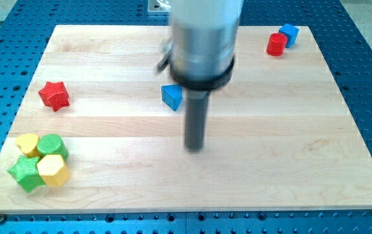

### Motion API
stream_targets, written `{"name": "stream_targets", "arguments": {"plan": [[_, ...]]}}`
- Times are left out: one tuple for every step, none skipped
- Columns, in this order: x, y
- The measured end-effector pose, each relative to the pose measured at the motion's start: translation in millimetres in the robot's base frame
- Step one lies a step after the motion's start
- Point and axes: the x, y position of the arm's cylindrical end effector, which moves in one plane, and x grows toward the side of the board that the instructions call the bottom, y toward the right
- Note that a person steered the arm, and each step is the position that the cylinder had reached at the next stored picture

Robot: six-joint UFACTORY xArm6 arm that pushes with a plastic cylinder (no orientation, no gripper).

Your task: Push the green blocks close to the triangle

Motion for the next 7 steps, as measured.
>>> {"name": "stream_targets", "arguments": {"plan": [[57, -85], [57, -132], [46, -192], [56, -236], [25, -244], [-11, -202], [-38, -181]]}}
